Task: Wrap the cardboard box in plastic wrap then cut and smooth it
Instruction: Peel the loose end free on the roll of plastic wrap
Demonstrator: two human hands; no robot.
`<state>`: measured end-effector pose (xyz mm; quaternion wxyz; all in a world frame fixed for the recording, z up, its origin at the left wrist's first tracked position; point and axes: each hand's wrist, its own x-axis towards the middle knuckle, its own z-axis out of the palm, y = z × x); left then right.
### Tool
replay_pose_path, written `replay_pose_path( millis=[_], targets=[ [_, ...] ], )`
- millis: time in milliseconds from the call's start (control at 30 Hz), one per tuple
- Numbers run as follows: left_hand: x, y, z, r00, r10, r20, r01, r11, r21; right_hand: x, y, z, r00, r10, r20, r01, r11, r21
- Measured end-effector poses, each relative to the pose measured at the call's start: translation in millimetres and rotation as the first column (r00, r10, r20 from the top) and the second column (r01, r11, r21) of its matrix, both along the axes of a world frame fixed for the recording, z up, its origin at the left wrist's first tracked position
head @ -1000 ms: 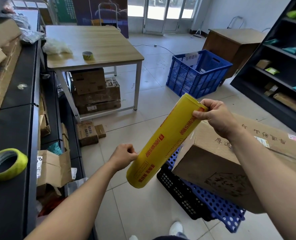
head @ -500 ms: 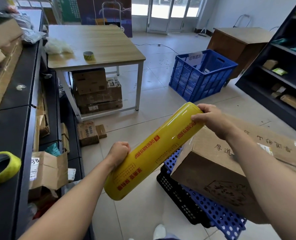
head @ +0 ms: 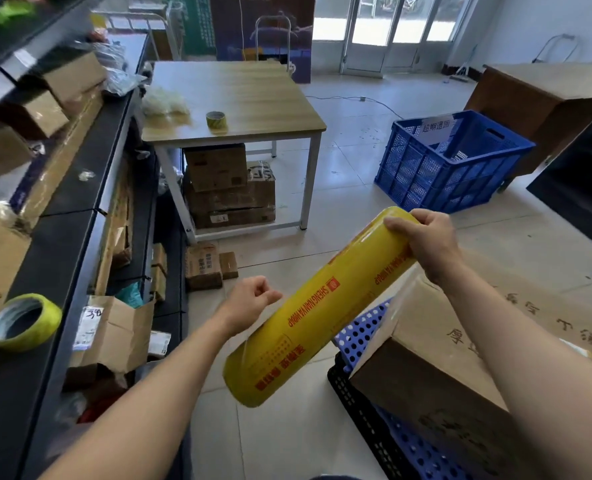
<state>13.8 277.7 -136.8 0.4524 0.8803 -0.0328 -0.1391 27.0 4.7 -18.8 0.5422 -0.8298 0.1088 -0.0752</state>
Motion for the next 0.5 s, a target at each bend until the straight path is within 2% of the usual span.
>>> replay_pose_path(
  millis=[67, 100, 133, 200, 300, 400, 500],
  targets=[
    [2, -9, -1, 0.977, -0.082, 0.194, 0.004, 0.928, 0.371, 6, -1, 3, 0.999, 0.01, 0.047, -0.009, 1.0, -0.008],
    [2, -13, -4, 0.967, -0.093, 0.237, -0.02, 0.9, 0.435, 9, -3, 4, 0.998, 0.021, 0.062, -0.02, 1.0, -0.003],
    [2, -18, -6, 0.966, -0.07, 0.251, -0.044, 0.905, 0.422, 10, -5, 6, 0.997, 0.031, 0.077, -0.031, 0.999, 0.01],
    [8, -26, -8, 0.973, 0.018, 0.229, -0.084, 0.956, 0.28, 14, -8, 5, 0.993, 0.06, 0.101, -0.066, 0.996, 0.052],
    [21, -38, -1, 0.987, 0.084, 0.138, -0.102, 0.986, 0.13, 15, -8, 1, 0.984, 0.137, 0.113, -0.144, 0.988, 0.062],
    [34, -43, 0, 0.986, 0.16, -0.038, -0.16, 0.987, -0.005, 16, -5, 0, 0.967, 0.247, 0.068, -0.247, 0.969, -0.01],
    [49, -46, -5, 0.954, 0.23, -0.194, -0.266, 0.947, -0.182, 23, -4, 0, 0.941, 0.336, -0.042, -0.338, 0.937, -0.083]
  ],
)
